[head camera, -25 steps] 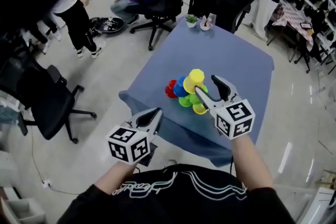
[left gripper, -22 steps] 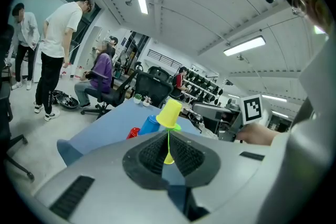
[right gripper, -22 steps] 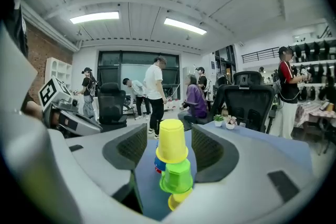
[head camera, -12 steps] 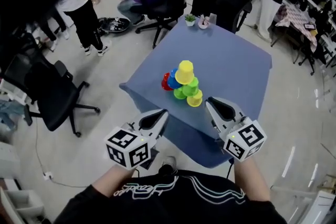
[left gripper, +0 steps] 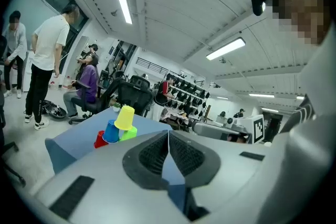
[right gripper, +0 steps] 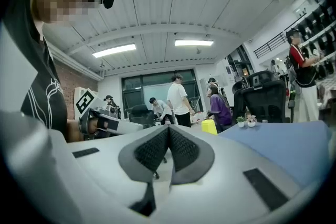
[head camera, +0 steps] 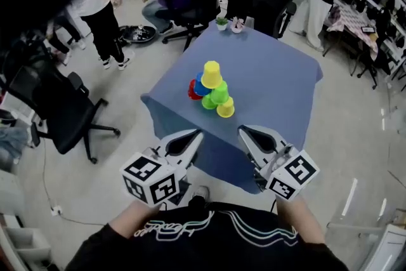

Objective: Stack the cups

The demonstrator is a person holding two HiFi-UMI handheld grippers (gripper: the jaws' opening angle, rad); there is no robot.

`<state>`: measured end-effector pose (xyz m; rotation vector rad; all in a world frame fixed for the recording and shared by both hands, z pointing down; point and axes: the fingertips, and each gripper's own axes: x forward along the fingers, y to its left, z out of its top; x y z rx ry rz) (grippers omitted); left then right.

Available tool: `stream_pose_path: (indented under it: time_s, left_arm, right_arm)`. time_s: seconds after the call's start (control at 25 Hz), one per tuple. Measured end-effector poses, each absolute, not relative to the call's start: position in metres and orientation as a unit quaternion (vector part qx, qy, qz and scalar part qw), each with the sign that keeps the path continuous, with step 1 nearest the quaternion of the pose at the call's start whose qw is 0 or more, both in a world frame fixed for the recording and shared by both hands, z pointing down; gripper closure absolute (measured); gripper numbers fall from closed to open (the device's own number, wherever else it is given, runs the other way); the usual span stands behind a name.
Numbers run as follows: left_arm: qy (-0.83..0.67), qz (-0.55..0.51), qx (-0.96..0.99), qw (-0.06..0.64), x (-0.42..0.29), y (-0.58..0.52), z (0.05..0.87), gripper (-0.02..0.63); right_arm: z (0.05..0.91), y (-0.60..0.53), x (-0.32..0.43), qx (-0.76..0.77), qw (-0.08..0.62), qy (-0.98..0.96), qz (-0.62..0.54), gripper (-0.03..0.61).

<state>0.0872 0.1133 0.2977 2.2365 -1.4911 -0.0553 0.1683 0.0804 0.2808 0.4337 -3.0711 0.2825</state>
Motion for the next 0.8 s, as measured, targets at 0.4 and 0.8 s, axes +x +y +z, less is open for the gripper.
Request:
stream_pose_path:
  time_s: [0.4,0.8]
  left_arm:
    - [-0.545,-0.024,0.814,0.2,0.118,0.145,0.279,0.584]
    - [-0.528,-0.019,0.835,0.154,0.137,0.163,0.265,0.584]
  right_arm:
    - [0.268,0.111,0.2,0.131,0.009,-0.988,0.078,0.552]
    - [0.263,0.121,0.217,0.143,0.01,-0.987,0.073,0.552]
